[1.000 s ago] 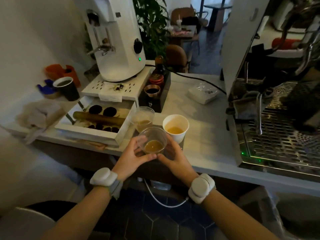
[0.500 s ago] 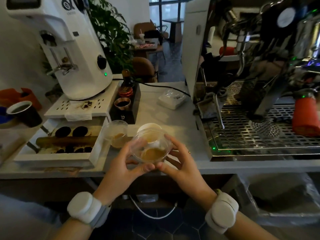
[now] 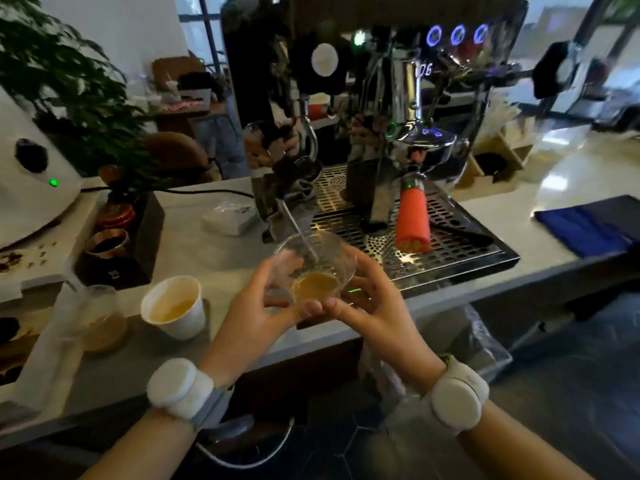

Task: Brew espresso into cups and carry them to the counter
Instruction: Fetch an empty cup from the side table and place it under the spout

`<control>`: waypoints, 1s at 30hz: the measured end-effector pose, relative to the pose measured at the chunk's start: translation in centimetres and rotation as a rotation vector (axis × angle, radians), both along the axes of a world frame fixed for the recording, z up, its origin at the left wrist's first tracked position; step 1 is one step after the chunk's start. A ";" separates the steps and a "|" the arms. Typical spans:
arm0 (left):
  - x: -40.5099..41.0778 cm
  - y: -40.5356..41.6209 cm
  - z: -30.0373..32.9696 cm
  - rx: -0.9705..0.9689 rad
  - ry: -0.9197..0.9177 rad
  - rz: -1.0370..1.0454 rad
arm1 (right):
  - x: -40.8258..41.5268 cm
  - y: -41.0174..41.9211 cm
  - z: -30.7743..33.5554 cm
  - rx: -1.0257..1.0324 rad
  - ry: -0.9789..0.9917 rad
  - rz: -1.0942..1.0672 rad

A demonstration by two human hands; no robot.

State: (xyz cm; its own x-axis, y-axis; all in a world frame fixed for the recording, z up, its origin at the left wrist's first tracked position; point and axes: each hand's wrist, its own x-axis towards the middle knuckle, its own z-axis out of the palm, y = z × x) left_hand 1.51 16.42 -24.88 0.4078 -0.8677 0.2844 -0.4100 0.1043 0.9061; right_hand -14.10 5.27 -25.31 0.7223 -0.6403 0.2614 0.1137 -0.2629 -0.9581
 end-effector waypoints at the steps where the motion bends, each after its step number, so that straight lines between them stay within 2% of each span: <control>1: -0.2 -0.4 -0.1 0.004 0.011 -0.010 | -0.2 -0.4 0.0 0.011 0.006 -0.011; 6: -2.8 -4.9 -0.3 0.023 0.041 -0.039 | -2.9 -4.9 -0.8 0.089 0.009 -0.025; 14: -5.6 -12.0 -1.6 0.038 0.113 0.017 | -5.4 -12.6 -1.2 0.019 0.053 0.022; 19: -5.9 -14.5 -2.2 0.076 0.090 0.135 | -5.4 -15.5 -1.0 0.031 0.072 0.039; 30: -6.6 -17.5 -2.2 0.095 0.144 0.143 | -5.3 -19.5 -0.9 0.059 0.130 0.163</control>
